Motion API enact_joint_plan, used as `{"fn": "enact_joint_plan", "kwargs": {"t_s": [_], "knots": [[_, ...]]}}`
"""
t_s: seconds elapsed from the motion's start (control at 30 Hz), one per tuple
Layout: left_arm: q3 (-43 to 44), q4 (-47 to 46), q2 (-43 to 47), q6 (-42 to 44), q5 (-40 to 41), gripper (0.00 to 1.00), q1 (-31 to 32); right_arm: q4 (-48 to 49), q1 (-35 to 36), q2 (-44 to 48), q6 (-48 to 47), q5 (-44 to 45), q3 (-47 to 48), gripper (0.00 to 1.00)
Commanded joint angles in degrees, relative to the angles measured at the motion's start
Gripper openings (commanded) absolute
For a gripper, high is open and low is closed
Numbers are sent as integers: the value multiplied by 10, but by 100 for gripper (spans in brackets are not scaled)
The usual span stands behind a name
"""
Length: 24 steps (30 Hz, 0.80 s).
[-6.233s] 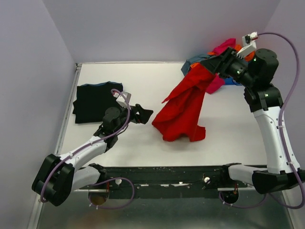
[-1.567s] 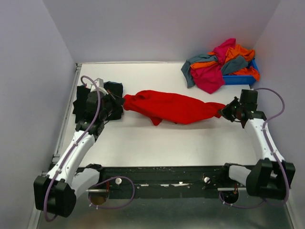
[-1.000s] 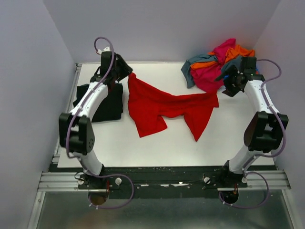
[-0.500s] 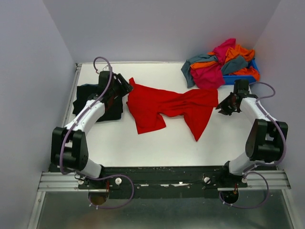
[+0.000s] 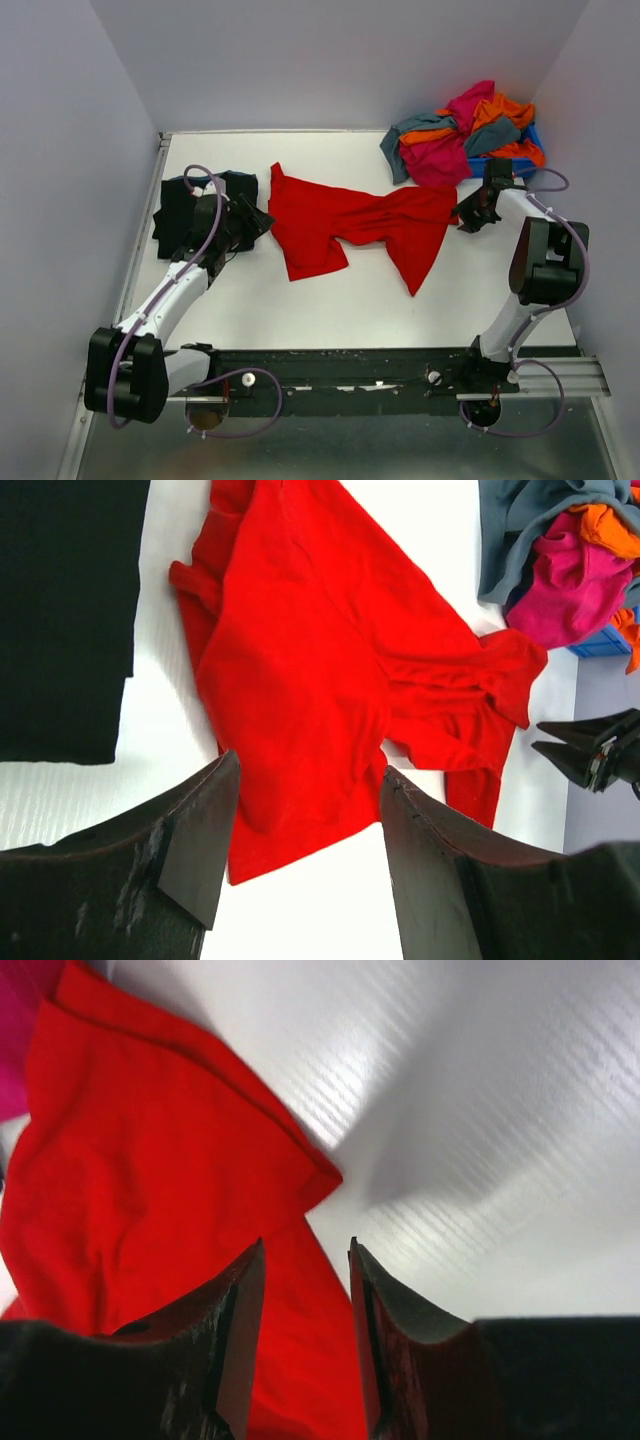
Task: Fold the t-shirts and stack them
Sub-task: Flatten out the tshirt
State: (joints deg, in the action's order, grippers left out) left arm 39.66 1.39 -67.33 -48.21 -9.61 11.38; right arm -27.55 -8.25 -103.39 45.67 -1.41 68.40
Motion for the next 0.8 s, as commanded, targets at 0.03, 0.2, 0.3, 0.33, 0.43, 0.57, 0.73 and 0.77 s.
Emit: {"fn": "enact_joint_plan", "kwargs": {"t_s": [0.03, 0.2, 0.3, 0.33, 0.43, 0.57, 0.73, 0.77], "knots": [[-22, 8, 47, 16, 0, 67, 1, 3, -4, -48, 28, 36, 37, 46], [-65, -30, 84, -6, 22, 67, 1, 0, -3, -89, 47, 29, 56, 42], [-66, -31, 86, -7, 25, 68, 1, -17, -3, -107, 52, 30, 80, 37], [-64, -31, 83, -6, 25, 68, 1, -22, -4, -107, 57, 37, 81, 27], [-61, -27, 71, 0, 23, 67, 0, -23, -4, -94, 56, 45, 82, 1], [-59, -31, 49, 4, 21, 68, 1, -22, -4, -42, 44, 47, 60, 1], [-59, -55, 8, -4, 6, 66, 2, -19, -4, 63, 17, 18, 5, 1], [-58, -57, 0, -5, 7, 66, 4, -15, -4, 91, 14, 1, -19, 1]]}}
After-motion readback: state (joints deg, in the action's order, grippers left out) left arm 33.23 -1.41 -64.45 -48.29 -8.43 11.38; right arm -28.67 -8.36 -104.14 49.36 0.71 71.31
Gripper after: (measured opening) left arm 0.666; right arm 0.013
